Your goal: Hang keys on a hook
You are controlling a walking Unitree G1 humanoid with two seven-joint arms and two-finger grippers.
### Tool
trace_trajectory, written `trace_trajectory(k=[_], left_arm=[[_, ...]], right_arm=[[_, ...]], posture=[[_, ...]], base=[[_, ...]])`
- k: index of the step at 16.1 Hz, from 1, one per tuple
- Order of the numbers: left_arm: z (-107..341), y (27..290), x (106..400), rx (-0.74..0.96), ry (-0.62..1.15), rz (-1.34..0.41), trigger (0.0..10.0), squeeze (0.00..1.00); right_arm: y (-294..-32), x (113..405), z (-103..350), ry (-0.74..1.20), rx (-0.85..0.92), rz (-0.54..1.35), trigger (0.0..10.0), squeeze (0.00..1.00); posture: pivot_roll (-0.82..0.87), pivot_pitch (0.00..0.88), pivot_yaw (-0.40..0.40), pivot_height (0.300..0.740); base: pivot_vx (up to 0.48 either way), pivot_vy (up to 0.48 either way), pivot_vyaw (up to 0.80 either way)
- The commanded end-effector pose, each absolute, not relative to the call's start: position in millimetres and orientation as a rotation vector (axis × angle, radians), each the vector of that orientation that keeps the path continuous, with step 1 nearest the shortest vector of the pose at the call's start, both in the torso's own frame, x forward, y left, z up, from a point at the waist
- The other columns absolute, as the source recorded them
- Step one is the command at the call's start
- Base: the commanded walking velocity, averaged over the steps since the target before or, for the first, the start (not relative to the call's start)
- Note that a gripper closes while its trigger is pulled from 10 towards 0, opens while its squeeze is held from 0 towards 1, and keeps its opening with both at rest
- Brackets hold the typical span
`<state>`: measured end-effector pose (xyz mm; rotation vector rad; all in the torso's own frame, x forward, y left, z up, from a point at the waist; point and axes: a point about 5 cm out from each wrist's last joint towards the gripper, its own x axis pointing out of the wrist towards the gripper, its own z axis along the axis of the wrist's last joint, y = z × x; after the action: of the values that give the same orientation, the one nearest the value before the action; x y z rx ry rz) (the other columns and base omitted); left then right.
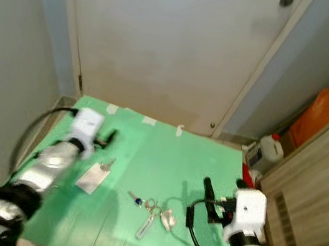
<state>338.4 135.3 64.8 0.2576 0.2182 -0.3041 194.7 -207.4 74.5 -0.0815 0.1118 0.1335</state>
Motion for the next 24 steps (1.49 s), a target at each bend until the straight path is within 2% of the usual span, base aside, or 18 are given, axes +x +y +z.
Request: trace_trajectory(k=[1,7,11,15,24], left_arm=[[62,133,338,0.271,0.231,-0.324,10.0,0.0],[41,126,325,0.258,0.267,-0.32,10.0,0.0],[33,121,319,0.249,0.28,-0.319,10.0,0.0],[31,131,317,0.287,0.265,-0.23,10.0,0.0],[19,134,308,0.276,0.302,-0.202,10.0,0.0]], right_arm=[[-213,192,79,0.109,-0.074,0.102,10.0,0.0],[-221,171,83,0.157,-0.09,0.076,10.0,0.0],[-220,160,91,0.179,-0.099,0.094,10.0,0.0],[-232,155,92,0.219,-0.116,0.085,10.0,0.0],[-228,150,89,0.257,-0.107,0.099,10.0,0.0]], posture=[[-0.23,0.127,-0.063,0.74],[-0.28,0.173,-0.072,0.74],[-0.31,0.215,-0.11,0.74],[-0.31,0.244,-0.131,0.74],[-0.3,0.264,-0.142,0.74]], base=[[0.0,0.0,0.0],[0.0,0.0,0.0],[0.0,0.0,0.0],[0.0,0.0,0.0],[0.0,0.0,0.0]])
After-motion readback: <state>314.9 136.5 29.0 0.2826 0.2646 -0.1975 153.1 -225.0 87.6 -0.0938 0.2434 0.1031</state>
